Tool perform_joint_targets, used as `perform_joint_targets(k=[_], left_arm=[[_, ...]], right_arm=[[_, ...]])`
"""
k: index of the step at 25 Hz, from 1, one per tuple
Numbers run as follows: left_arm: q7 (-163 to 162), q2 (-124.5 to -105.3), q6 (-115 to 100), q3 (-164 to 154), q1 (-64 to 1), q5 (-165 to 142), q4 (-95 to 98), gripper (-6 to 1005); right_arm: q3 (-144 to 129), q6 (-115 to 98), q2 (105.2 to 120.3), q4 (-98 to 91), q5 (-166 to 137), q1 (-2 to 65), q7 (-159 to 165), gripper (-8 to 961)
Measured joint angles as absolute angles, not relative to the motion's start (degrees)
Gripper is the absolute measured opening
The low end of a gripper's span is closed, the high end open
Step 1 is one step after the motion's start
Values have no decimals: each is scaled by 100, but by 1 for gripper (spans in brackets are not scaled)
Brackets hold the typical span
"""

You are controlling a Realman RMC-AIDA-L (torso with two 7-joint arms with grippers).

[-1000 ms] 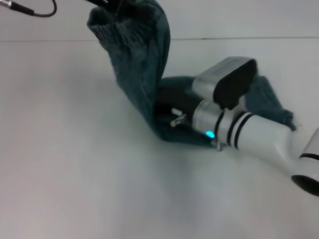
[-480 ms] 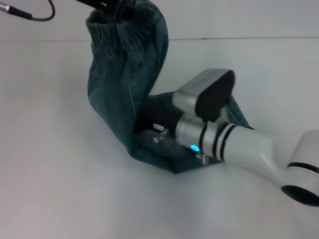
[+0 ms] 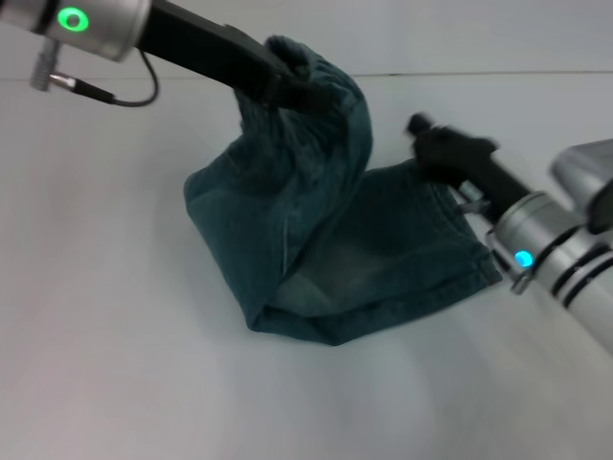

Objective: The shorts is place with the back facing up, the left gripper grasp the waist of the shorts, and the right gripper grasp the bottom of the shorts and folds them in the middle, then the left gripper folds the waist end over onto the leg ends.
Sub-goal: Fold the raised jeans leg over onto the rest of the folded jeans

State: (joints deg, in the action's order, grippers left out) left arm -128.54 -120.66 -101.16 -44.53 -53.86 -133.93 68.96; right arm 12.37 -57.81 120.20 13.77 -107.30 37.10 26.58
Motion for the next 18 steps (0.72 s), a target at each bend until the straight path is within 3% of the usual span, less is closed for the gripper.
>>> perform_joint_targets(k=[7, 17, 18], left_arm=[[-12651, -12363, -9328, -5017, -5422, -13341, 6411, 96], [-12674, -12406, -7964, -5831, -5713, -13139, 4965, 113], [-12673, -12406, -7880, -5900, -5713, -13139, 4918, 155]], right_arm=[[2431, -6959, 11988, 952, -10583, 3296, 2906, 14], [2550, -7194, 11989, 484, -10189, 3254, 3587, 18], [2539, -7192, 11989, 486, -10189, 3247, 3589, 18]])
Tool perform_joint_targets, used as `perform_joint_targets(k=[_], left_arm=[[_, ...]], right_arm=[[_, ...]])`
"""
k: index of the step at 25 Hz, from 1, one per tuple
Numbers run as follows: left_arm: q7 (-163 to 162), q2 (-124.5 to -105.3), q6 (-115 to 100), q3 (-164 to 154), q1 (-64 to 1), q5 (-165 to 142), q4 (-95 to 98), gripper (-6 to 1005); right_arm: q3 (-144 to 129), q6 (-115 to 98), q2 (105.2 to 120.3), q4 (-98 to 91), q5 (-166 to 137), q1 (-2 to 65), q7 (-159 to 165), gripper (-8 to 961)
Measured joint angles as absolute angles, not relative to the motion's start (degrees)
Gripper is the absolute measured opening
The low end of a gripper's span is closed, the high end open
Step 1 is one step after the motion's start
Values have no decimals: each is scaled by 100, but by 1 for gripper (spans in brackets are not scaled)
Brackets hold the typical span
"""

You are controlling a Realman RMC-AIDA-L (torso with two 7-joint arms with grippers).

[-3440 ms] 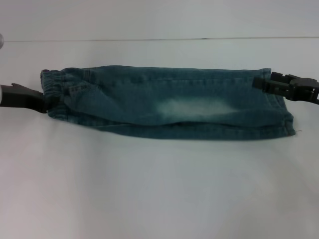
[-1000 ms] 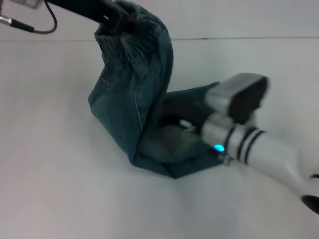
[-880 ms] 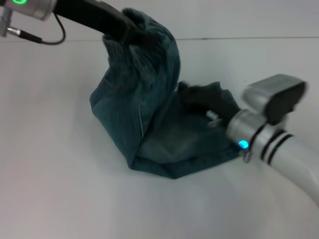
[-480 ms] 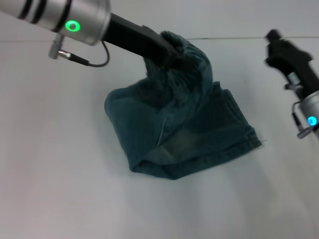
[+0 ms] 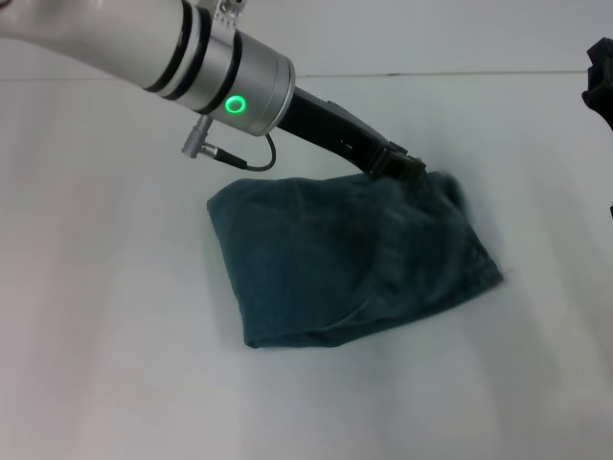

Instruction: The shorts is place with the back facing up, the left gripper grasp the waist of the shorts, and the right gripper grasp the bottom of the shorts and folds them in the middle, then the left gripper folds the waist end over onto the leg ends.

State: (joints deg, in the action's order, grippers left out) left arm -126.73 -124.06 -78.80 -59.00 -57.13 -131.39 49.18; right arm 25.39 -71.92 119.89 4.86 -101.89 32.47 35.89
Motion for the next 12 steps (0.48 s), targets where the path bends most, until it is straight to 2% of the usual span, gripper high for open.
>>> perform_joint_targets(k=[7, 12], left_arm=[[-12638, -12413, -7791, -5962, -5595, -13110, 4953, 439], [-12525, -12387, -8038, -5924, -4755, -12281, 5756, 622]], right_arm=[[2396, -7172, 11983, 495, -10247, 3223, 3693, 21], [1441, -7424, 11943, -112, -10279, 3325, 4693, 23]])
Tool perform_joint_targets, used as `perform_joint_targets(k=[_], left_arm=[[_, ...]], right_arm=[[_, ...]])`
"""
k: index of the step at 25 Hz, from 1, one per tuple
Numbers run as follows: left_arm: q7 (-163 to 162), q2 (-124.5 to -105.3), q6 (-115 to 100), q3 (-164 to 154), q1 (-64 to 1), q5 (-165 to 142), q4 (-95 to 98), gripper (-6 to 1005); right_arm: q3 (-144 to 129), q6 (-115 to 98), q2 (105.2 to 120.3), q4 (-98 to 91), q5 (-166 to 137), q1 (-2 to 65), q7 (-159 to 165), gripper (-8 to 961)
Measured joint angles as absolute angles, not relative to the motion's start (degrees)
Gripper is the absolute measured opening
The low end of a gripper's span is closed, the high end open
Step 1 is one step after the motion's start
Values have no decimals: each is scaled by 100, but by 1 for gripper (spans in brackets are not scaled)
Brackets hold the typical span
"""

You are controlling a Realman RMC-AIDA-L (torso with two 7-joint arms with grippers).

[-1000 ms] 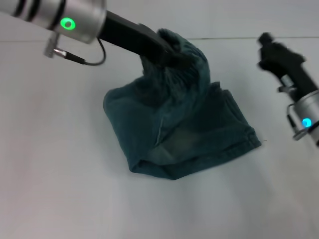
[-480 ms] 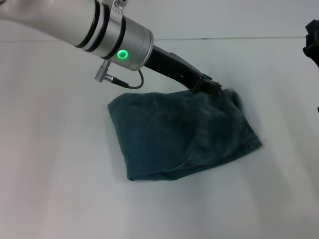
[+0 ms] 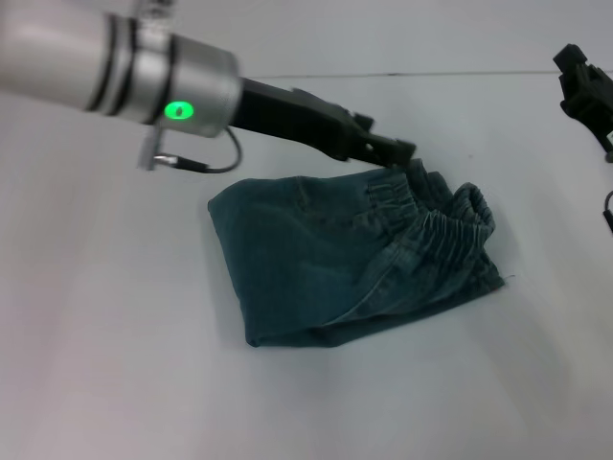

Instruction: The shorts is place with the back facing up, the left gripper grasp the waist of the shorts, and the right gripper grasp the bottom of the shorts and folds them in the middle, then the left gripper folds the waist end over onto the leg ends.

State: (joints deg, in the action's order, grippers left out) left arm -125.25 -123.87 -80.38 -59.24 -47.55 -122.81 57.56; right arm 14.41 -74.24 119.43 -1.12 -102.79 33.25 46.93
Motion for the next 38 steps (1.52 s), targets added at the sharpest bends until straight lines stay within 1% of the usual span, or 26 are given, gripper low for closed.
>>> perform_joint_targets(k=[2, 3, 4, 10, 13, 14, 16, 18, 23, 29, 34, 38], left_arm=[[-12427, -12363, -8216, -5870, -4133, -11791, 6294, 688], [-12417, -12357, -8233, -5850, -4042, -11740, 6369, 721], [-12343, -12352, -8330, -5757, -3763, -11574, 6541, 754], [-11574, -12379, -9035, -4829, -2626, -10919, 6746, 873], [-11325, -12375, -9204, -4522, -2212, -10838, 6693, 932], [-11232, -12373, -9255, -4464, -2108, -10837, 6682, 952], [-10994, -12374, -9442, -4353, -1913, -10859, 6674, 952], [-10823, -12377, -9643, -4250, -1770, -10987, 6674, 951], [-10781, -12383, -9741, -4103, -1664, -11413, 6692, 950], [-10768, -12393, -9744, -4071, -1617, -11835, 6665, 949], [-10771, -12388, -9743, -4073, -1656, -11867, 6597, 948], [-10772, -12385, -9724, -4106, -1664, -11870, 6594, 948]], right_arm=[[963, -7611, 11945, -551, -10280, 3356, 5287, 23], [693, -7717, 11946, -782, -10279, 3358, 5564, 24], [463, -7806, 11945, -970, -10282, 3356, 5771, 24], [-1898, -8883, 11907, -2922, -10587, 3175, 7713, 192], [-2656, -9963, 11872, -4207, -11333, 3098, 8515, 278], [-2656, -9963, 11872, -4207, -11333, 3098, 8515, 306], [-2718, -10511, 11872, -4752, -11860, 3098, 8811, 364], [-2728, -10797, 11875, -5135, -12316, 3103, 9052, 421], [-2667, -10862, 11877, -5549, -13108, 3079, 9326, 671], [-2659, -10707, 11875, -5562, -13299, 3061, 9397, 892], [-2699, -10540, 11882, -5539, -13307, 3050, 9450, 954], [-2709, -10501, 11883, -5535, -13310, 3049, 9451, 952]])
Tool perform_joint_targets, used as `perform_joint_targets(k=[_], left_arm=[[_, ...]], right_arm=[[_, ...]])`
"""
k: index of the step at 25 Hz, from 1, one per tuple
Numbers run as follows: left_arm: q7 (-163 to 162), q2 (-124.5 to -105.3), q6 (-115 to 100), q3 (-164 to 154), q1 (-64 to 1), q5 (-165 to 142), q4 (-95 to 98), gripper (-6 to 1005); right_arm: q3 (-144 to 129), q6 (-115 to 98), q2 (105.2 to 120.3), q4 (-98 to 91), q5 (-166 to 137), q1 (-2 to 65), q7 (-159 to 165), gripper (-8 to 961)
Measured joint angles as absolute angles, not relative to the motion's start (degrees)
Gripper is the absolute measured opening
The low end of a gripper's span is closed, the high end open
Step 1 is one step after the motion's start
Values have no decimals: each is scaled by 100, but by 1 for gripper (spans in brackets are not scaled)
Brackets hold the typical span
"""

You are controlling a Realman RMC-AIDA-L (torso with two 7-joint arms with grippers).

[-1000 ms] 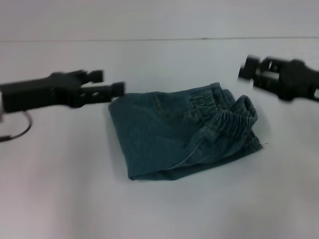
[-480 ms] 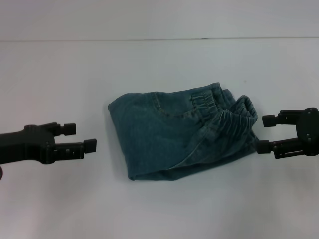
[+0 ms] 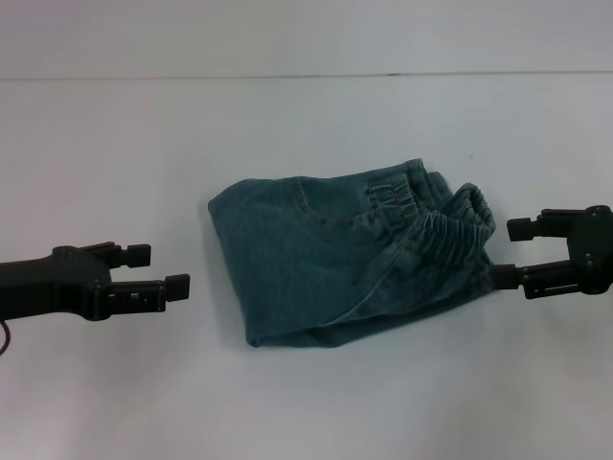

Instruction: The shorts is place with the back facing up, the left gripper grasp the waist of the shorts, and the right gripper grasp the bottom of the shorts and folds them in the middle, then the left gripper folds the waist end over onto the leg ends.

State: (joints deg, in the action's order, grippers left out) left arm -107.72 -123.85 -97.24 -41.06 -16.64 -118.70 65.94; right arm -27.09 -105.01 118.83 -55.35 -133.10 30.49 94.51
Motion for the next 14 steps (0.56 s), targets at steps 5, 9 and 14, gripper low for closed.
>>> perform_joint_targets(k=[5, 9, 14], left_arm=[[-10776, -12377, -9731, -4119, -1725, -11873, 6490, 947], [-10776, -12375, -9721, -4118, -1733, -11874, 6451, 947], [-10779, -12375, -9723, -4115, -1743, -11874, 6450, 947]], right_arm=[[-2723, -10457, 11887, -5532, -13318, 3049, 9453, 950], [-2731, -10391, 11893, -5524, -13422, 3060, 9454, 948], [-2733, -10328, 11922, -5516, -13583, 3095, 9456, 948]])
